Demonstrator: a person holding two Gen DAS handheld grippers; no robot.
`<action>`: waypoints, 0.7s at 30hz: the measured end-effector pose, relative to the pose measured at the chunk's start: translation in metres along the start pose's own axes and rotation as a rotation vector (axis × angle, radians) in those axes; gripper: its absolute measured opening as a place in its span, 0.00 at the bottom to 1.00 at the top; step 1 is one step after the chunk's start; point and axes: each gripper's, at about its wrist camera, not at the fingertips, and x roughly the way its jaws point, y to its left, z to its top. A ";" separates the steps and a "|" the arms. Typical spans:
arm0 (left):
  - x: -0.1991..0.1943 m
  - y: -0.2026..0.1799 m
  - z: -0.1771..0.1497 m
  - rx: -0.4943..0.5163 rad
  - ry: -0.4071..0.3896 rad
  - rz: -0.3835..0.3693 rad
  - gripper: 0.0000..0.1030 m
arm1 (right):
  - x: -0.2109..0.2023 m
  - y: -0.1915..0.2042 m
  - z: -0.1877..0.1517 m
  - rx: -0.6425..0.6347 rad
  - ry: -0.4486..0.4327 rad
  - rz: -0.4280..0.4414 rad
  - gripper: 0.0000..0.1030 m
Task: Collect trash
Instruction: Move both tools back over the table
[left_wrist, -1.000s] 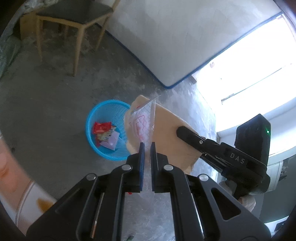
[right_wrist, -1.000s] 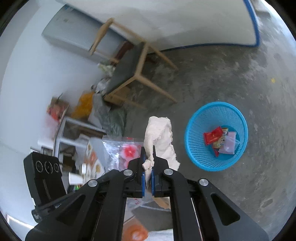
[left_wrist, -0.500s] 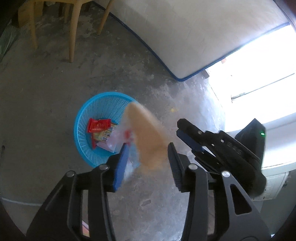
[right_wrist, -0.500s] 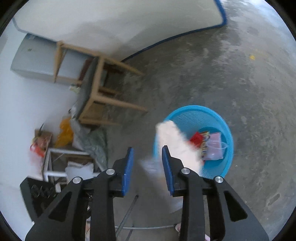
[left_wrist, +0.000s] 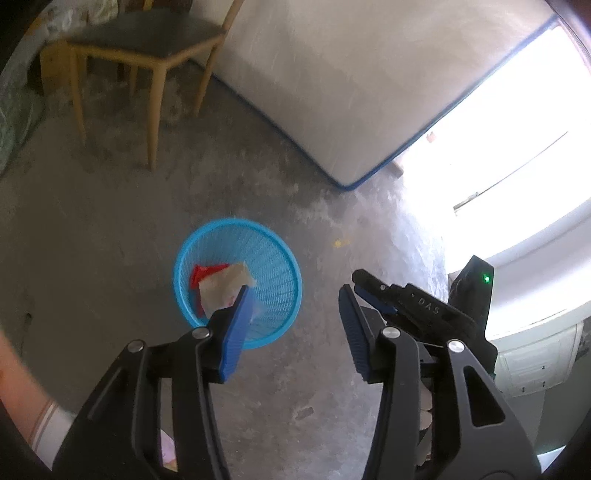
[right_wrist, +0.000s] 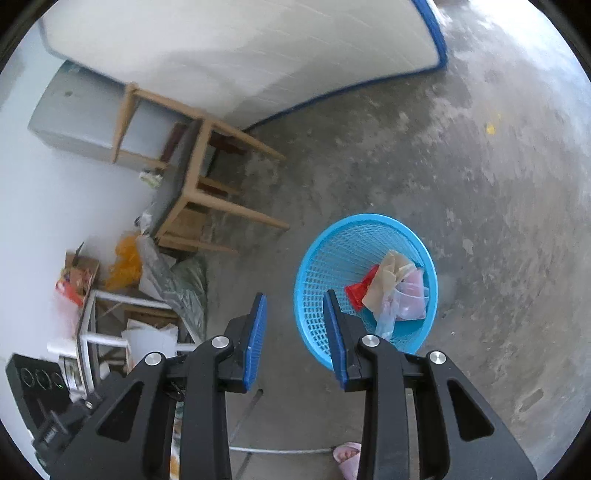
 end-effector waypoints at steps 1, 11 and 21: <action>-0.013 -0.003 -0.003 0.007 -0.023 0.007 0.46 | -0.009 0.007 -0.003 -0.024 -0.005 0.007 0.32; -0.161 -0.020 -0.052 0.073 -0.277 0.212 0.64 | -0.087 0.098 -0.065 -0.315 0.069 0.121 0.43; -0.271 0.012 -0.117 -0.007 -0.407 0.357 0.73 | -0.106 0.160 -0.144 -0.451 0.191 0.219 0.52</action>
